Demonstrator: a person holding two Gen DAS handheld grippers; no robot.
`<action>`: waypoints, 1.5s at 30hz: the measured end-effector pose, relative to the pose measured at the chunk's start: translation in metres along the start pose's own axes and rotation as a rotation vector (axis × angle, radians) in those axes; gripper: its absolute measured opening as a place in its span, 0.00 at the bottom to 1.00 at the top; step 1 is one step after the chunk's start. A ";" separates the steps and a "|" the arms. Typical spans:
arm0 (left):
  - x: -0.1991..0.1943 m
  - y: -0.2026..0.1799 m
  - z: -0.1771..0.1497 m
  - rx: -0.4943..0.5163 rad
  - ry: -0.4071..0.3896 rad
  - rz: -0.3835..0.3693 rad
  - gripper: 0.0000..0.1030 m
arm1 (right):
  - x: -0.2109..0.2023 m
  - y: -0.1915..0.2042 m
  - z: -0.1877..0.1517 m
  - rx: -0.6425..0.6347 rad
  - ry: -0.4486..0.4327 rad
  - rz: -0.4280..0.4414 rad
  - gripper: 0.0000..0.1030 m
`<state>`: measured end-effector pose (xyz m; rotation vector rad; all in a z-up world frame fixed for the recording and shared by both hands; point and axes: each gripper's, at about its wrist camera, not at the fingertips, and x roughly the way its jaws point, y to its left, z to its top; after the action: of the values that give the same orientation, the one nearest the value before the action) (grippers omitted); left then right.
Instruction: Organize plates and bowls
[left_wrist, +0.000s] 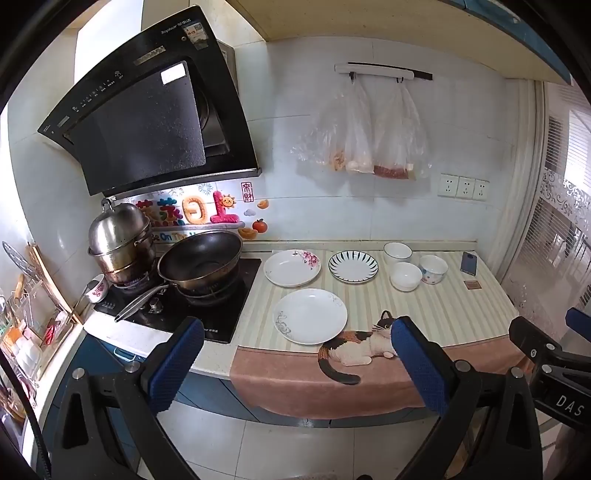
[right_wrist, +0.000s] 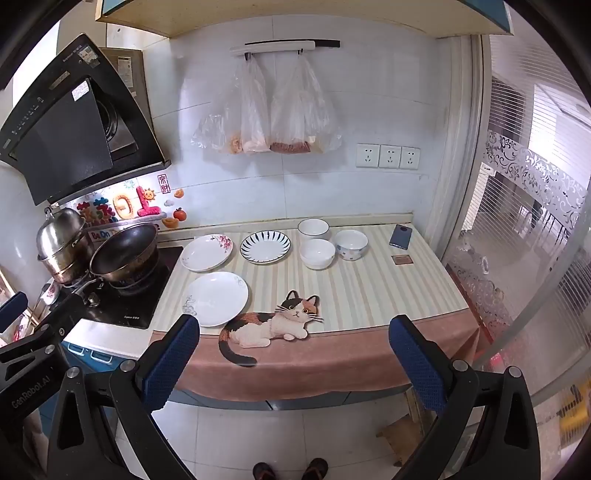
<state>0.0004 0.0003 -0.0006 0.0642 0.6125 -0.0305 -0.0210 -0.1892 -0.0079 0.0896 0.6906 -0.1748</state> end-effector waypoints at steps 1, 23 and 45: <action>0.000 0.000 0.000 0.001 0.001 -0.002 1.00 | 0.000 0.000 0.000 0.001 -0.001 -0.001 1.00; -0.002 0.002 0.001 0.005 -0.010 0.004 1.00 | 0.004 0.002 -0.005 0.012 0.018 -0.003 1.00; -0.005 0.008 0.016 0.009 -0.021 0.005 1.00 | 0.004 -0.001 -0.002 0.016 0.016 -0.004 1.00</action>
<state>0.0057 0.0073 0.0156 0.0743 0.5912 -0.0288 -0.0196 -0.1902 -0.0124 0.1050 0.7059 -0.1839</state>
